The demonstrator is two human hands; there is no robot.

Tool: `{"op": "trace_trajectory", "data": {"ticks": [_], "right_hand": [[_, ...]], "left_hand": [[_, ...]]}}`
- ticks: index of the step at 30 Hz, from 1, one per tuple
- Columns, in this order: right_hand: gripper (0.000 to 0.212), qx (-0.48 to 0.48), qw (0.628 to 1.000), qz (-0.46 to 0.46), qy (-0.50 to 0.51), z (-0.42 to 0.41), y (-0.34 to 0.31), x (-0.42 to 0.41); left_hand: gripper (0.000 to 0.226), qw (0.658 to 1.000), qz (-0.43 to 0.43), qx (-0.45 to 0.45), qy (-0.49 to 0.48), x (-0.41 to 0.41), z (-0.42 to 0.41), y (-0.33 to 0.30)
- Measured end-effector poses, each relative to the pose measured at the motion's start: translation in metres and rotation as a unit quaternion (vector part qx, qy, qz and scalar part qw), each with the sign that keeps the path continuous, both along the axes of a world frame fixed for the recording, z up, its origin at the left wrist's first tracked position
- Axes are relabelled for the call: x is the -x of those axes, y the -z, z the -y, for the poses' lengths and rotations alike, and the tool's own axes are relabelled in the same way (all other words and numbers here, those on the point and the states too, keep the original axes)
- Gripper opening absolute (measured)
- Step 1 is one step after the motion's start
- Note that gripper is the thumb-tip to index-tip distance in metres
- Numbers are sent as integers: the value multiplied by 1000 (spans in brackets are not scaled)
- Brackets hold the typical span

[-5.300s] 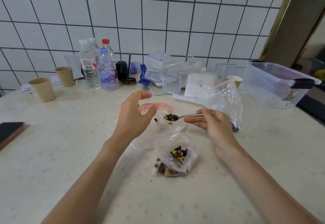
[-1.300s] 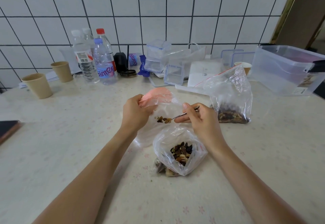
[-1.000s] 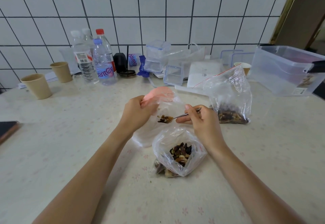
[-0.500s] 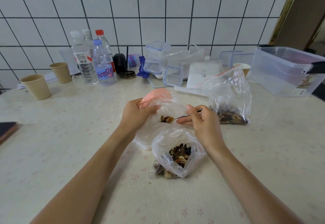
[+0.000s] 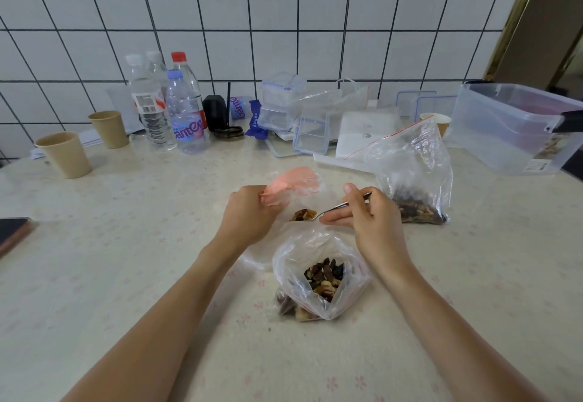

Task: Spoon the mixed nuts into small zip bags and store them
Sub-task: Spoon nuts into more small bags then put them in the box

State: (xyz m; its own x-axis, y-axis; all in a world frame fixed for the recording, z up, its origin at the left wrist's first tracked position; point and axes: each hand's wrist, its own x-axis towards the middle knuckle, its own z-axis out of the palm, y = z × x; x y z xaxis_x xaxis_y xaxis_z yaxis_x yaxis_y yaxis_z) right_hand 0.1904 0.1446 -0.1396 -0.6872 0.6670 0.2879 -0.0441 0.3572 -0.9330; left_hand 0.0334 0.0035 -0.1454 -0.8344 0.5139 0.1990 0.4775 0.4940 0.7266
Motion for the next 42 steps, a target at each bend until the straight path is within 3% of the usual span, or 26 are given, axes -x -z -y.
{"op": "trace_trajectory", "data": {"ticks": [6,16,22,27,31,37,42], "right_hand": [[40,12,1000,-22,-2,-3,-3,-4],[36,42,998,28,-38,-3,-2,-3],[34,95,995,14,-27,-3,5,1],[38,100,995,14,-7,-4,12,5],[46,161,987,10,11,-6,13,5],[29,208,978,-32,-5,-4,9,4],[27,224,973,-26,-47,-3,5,3]], "left_hand": [[7,999,-12,-37,-11,-1,-1,1],[18,997,-44,-58,23,-5,1,6],[21,996,-51,-60,30,-7,2,4],[13,996,-40,-67,40,-9,2,1],[11,994,-31,-77,66,-12,3,-3],[13,996,-31,-53,63,-10,2,-3],[12,997,-32,-24,66,-10,1,-3]]}}
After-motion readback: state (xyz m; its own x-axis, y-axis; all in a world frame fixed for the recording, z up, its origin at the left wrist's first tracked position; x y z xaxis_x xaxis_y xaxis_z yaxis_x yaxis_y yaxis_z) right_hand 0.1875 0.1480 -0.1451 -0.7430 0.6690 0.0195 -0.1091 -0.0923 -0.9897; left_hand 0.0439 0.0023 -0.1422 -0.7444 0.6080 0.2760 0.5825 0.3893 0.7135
